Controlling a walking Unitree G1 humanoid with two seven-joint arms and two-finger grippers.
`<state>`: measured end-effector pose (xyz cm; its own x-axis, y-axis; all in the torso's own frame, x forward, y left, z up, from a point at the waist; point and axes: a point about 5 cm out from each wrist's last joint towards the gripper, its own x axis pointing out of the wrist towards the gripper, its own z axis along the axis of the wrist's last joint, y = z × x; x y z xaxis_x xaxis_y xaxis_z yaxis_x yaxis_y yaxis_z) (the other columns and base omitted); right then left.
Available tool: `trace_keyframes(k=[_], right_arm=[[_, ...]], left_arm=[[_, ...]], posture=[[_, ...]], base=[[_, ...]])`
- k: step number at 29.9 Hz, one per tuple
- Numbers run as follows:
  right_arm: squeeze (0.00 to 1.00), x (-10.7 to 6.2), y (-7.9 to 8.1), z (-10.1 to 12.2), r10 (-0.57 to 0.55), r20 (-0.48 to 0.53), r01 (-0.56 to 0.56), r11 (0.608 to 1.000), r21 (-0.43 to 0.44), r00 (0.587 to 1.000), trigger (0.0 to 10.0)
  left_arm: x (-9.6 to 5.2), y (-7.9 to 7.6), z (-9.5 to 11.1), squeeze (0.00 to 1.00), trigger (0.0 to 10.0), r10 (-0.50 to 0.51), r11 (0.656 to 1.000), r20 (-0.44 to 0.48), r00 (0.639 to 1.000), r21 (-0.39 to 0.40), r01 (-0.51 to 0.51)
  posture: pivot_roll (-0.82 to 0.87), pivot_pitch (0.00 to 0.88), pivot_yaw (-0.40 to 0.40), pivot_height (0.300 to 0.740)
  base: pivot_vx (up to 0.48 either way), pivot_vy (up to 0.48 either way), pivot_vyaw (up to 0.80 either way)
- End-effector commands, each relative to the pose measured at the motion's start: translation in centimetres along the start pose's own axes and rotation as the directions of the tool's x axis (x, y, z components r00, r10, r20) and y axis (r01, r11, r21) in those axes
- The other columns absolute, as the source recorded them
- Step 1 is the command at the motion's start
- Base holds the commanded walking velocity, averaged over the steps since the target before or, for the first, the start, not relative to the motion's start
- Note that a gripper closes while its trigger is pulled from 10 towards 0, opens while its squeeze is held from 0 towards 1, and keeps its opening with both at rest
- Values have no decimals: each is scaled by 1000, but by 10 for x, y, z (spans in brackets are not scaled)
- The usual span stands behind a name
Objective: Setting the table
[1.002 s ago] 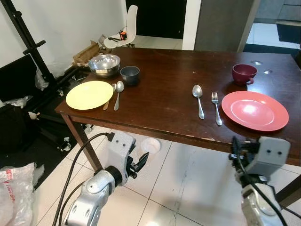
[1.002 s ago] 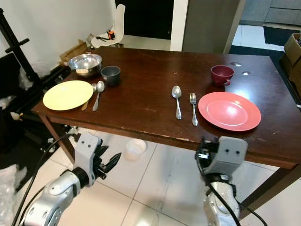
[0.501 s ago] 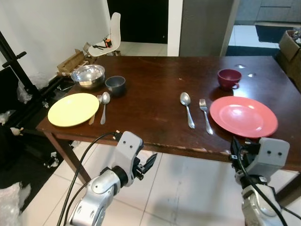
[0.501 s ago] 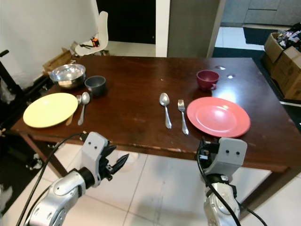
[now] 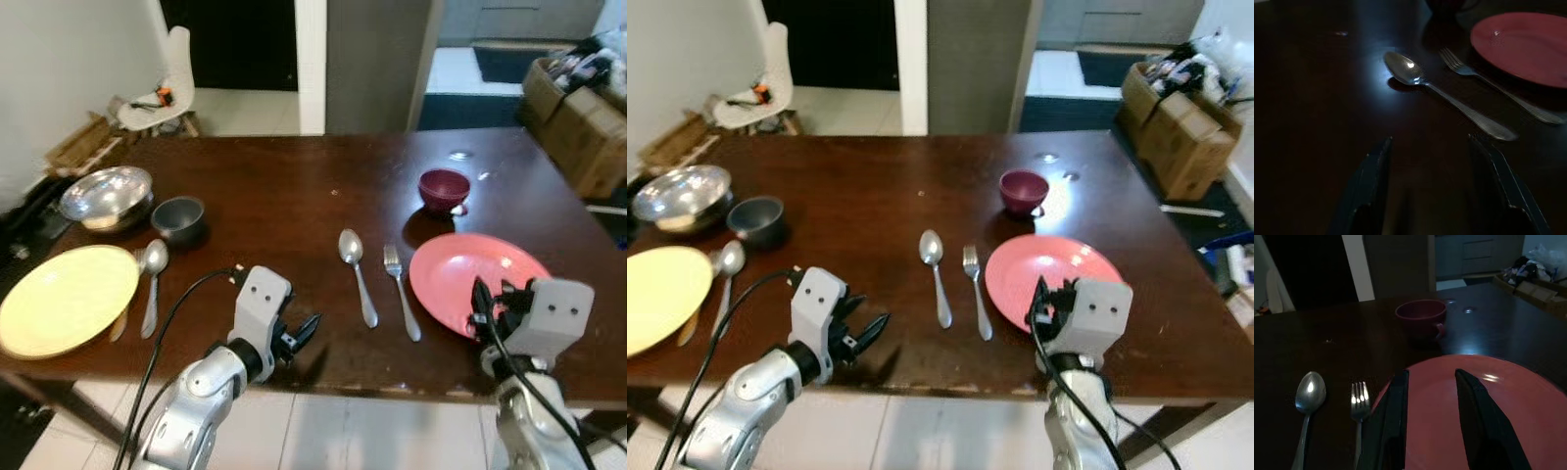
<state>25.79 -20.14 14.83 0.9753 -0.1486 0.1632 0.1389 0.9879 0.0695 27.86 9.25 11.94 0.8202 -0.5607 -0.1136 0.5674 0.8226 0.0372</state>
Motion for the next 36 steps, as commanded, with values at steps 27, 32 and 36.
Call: trace_keyframes(k=[27,32,36], right_arm=[[0,23,69,-43,348,-277,-329,937,116,895,10000],[0,35,72,-47,370,-290,-344,929,138,883,10000],[0,43,77,-47,405,-299,-379,914,144,864,10000]], left_arm=[[-16,66,61,0,10000,4,981,46,999,195,-12],[-26,73,75,0,10000,-31,975,45,999,220,20],[-34,73,81,0,10000,-57,972,40,998,229,46]], posture=[[-28,34,158,740],[13,57,154,740],[43,71,147,740]], base=[[0,0,0],[0,0,0],[0,0,0]])
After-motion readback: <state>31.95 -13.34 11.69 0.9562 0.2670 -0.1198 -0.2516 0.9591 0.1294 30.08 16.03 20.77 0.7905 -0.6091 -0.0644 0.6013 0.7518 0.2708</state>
